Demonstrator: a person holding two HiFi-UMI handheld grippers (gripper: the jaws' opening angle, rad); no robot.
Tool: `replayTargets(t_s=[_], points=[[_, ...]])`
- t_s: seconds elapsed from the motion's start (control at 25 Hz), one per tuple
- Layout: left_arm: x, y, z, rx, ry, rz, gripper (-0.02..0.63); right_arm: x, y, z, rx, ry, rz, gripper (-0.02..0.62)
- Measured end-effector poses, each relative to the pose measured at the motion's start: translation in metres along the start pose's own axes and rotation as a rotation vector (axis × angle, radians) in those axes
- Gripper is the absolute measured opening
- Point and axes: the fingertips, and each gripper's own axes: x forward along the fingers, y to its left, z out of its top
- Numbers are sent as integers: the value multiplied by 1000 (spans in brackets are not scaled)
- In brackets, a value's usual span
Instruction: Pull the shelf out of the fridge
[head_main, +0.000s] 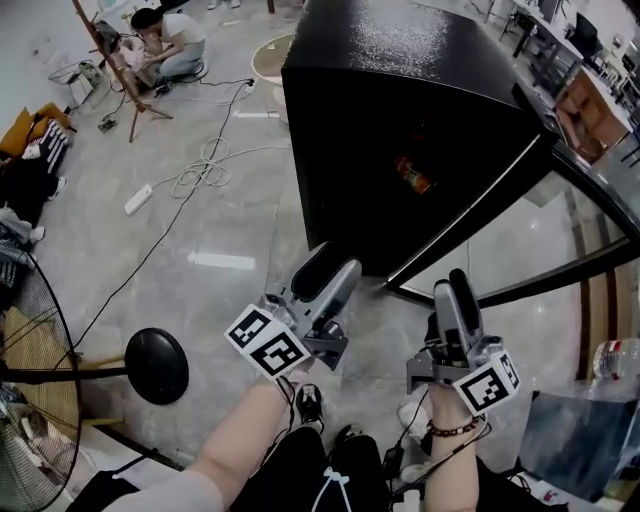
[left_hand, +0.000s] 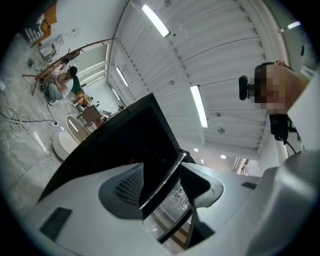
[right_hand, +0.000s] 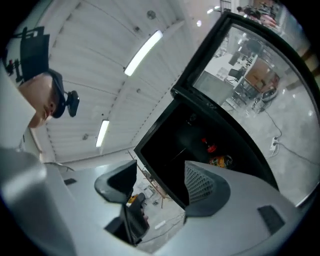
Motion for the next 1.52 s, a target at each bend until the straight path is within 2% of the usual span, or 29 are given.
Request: replayTargets(t_s=[0.36,0.56,0.64,0.92,1.12,1.32,1.52], points=[[39,58,2,-266,-165,16,233,51,-71,-2,429,-178,51,314],[95,103,-2,-431,-260,77,233,109,-119,13,534,-224,61,314],[111,113,-3,-471,-289,92,233,124,-133,19,564,-239,51,314],[150,126,8,-540,-335,67,238,166,-152,35,590,-238,58,319],[176,127,22,-535,-373,39,247,186,-160,44,584,-235,69,327],[198,144,27,-548,-410,63,255,210,-169,47,609,-243,74,327],[214,160,39,-537,-444,92,256,228,-185,54,651,-280,6,327]])
